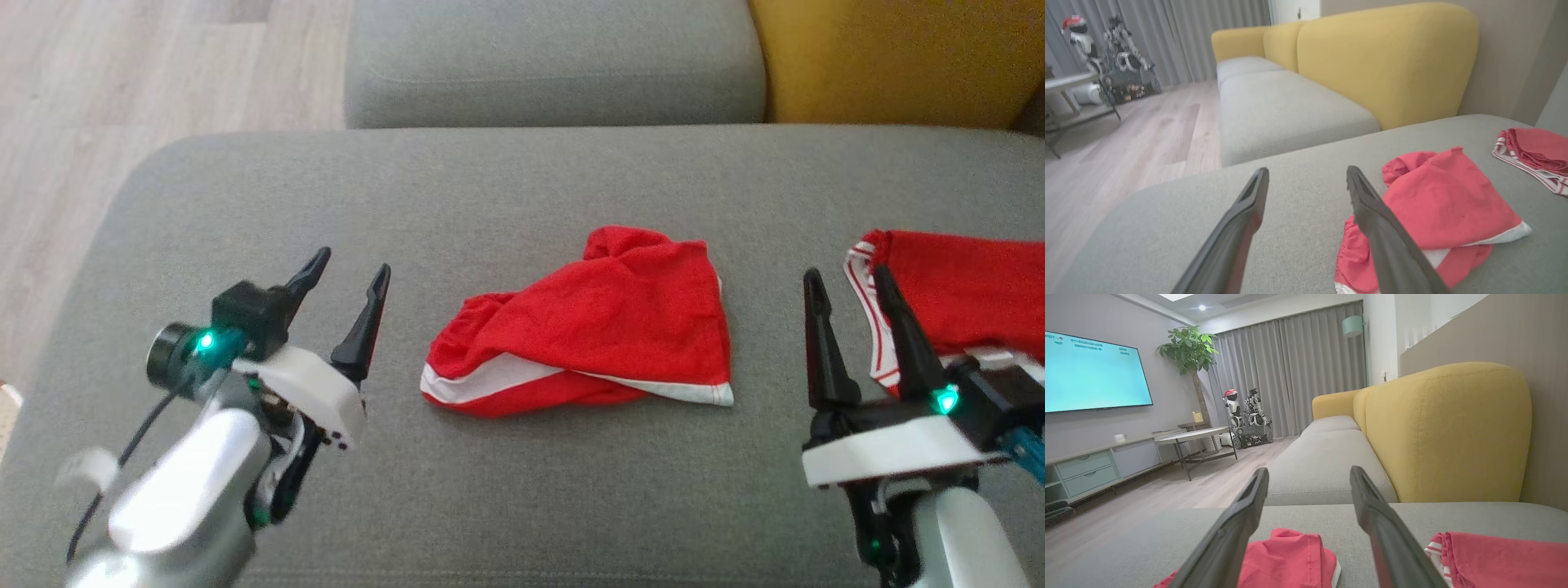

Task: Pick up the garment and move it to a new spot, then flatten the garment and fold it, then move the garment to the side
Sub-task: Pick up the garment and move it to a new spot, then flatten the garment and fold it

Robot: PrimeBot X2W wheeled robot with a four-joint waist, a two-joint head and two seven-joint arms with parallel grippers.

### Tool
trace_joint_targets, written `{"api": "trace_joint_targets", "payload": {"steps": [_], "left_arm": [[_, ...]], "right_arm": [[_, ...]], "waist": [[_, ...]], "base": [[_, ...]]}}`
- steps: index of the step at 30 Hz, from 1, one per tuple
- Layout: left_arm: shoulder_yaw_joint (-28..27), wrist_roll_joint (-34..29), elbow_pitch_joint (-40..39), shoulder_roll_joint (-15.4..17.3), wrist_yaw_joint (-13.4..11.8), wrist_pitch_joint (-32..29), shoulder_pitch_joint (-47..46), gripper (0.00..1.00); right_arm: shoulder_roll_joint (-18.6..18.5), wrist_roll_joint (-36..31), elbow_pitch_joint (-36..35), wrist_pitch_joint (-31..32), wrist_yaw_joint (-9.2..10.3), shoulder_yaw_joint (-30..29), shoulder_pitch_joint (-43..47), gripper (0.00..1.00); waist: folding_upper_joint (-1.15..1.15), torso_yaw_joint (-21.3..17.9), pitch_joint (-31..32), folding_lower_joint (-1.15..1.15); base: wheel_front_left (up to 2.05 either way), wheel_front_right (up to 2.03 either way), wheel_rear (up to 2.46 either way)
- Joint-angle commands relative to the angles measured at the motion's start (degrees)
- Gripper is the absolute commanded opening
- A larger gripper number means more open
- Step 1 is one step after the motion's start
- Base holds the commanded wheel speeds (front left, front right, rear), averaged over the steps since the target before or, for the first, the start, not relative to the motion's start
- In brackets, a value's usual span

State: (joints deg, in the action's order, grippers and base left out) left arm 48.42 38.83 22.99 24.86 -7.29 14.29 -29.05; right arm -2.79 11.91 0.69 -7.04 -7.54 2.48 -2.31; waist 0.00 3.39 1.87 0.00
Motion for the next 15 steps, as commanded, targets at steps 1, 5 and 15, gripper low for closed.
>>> {"api": "trace_joint_targets", "payload": {"steps": [1, 5, 15], "left_arm": [[-5.4, -2.0, -5.7, 1.3, -2.1, 0.7, 0.5, 1.0], [-12.4, -4.8, -14.7, -1.3, -5.8, 0.7, 10.5, 1.0], [-23.2, -15.0, -22.1, -11.0, -4.6, 0.7, 26.7, 1.0]], "right_arm": [[-0.1, -0.6, -2.3, 0.1, 0.05, 0.5, -0.9, 1.0], [-0.1, -0.2, -2.4, -0.1, 0.05, -0.2, 1.7, 1.0], [-0.1, -0.1, -1.5, -0.3, 0.05, 1.1, 5.2, 1.0]], "waist": [[0.0, 1.2, 1.0, 0.0], [0.0, 2.1, 2.0, 0.0], [0.0, 2.3, 2.5, 0.0]], "base": [[0.0, 0.0, 0.0], [0.0, 0.0, 0.0], [0.0, 0.0, 0.0]]}}
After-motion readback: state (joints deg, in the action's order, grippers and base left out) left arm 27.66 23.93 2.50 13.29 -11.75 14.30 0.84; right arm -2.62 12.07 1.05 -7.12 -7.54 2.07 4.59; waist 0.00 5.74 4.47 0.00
